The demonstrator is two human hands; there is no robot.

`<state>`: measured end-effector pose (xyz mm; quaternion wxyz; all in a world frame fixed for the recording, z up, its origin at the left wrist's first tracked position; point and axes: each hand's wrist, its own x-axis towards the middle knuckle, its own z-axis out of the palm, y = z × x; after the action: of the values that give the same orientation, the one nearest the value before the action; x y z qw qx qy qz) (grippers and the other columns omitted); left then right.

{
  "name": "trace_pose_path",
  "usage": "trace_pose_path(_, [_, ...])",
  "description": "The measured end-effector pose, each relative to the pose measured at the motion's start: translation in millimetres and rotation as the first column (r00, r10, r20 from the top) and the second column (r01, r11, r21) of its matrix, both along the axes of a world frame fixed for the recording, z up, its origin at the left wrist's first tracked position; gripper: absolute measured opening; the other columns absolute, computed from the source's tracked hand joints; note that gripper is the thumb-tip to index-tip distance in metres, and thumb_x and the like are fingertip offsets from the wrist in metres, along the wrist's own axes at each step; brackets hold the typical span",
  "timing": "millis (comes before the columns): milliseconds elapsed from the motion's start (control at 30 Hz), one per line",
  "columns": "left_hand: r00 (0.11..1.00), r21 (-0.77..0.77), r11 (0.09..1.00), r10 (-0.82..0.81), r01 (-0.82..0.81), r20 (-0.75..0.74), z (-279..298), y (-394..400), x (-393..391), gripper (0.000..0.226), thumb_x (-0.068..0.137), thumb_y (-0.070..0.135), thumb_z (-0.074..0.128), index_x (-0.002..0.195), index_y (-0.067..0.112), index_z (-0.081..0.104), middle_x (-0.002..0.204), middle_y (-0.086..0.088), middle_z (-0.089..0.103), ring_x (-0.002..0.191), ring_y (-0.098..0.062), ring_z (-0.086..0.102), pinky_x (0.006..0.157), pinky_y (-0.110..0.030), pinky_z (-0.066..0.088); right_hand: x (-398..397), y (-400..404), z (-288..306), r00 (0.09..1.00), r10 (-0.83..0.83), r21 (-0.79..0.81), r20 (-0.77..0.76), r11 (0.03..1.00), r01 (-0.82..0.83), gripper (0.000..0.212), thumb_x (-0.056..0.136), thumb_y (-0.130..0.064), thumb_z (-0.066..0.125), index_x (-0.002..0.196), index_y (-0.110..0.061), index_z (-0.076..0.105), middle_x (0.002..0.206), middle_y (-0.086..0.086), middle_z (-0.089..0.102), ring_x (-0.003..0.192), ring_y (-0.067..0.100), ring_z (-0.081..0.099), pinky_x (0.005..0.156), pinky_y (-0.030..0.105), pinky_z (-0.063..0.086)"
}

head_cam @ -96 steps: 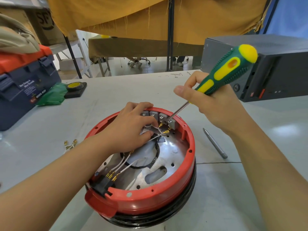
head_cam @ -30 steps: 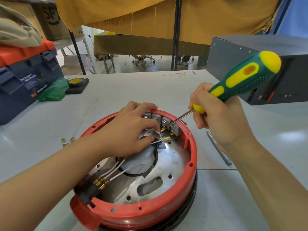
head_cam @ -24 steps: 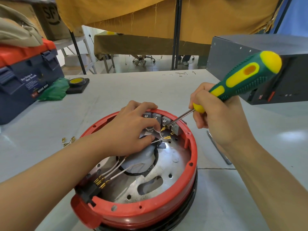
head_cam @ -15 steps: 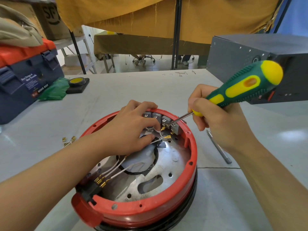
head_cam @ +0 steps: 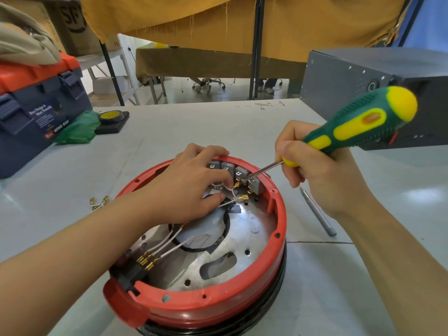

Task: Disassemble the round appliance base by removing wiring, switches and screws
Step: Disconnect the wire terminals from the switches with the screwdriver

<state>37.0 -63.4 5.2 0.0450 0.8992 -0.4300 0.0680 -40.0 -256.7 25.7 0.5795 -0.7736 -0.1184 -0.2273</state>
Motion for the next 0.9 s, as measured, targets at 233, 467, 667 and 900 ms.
trace_pose_path(233, [1.000, -0.001, 1.000, 0.002, -0.002, 0.013, -0.1, -0.6, 0.6, 0.024, 0.091, 0.041, 0.049, 0.113, 0.039, 0.058, 0.149, 0.009, 0.023, 0.128, -0.020, 0.024, 0.107, -0.036, 0.029, 3.1, 6.6, -0.4, 0.995, -0.092, 0.145, -0.038, 0.985, 0.097, 0.021, 0.068, -0.015, 0.047, 0.059, 0.003, 0.043, 0.037, 0.002, 0.036, 0.033, 0.007, 0.033, 0.038, 0.011, 0.028])
trace_pose_path(467, [1.000, 0.002, 1.000, 0.008, -0.009, 0.022, -0.6, -1.3, 1.3, 0.023, 0.092, 0.042, 0.047, 0.112, 0.039, 0.058, 0.148, 0.009, 0.023, 0.128, -0.020, 0.024, 0.106, -0.036, 0.030, 2.8, 11.0, -0.1, 0.987, -0.145, 0.199, -0.063, 0.968, 0.155, 0.017, 0.068, -0.016, 0.049, 0.057, -0.003, 0.046, 0.037, -0.005, 0.036, 0.034, 0.010, 0.036, 0.038, 0.010, 0.028])
trace_pose_path(667, [0.999, -0.012, 1.000, 0.012, -0.012, 0.032, -0.6, -2.1, 0.1, 0.023, 0.092, 0.041, 0.048, 0.111, 0.037, 0.060, 0.148, 0.009, 0.025, 0.127, -0.022, 0.027, 0.104, -0.036, 0.031, 2.0, 15.6, -0.2, 0.979, -0.192, 0.244, -0.070, 0.948, 0.204, 0.018, 0.068, -0.018, 0.051, 0.054, -0.008, 0.047, 0.036, -0.005, 0.036, 0.034, 0.009, 0.035, 0.038, 0.011, 0.030])
trace_pose_path(900, [0.999, -0.017, 1.000, 0.016, -0.016, 0.046, -1.2, -2.4, -0.3, 0.023, 0.092, 0.040, 0.049, 0.111, 0.037, 0.061, 0.148, 0.008, 0.027, 0.125, -0.023, 0.029, 0.102, -0.035, 0.032, 0.1, 14.4, -2.9, 0.983, -0.176, 0.223, -0.047, 0.958, 0.182, 0.019, 0.070, -0.017, 0.050, 0.057, -0.003, 0.046, 0.037, -0.006, 0.037, 0.036, 0.008, 0.035, 0.038, 0.012, 0.030])
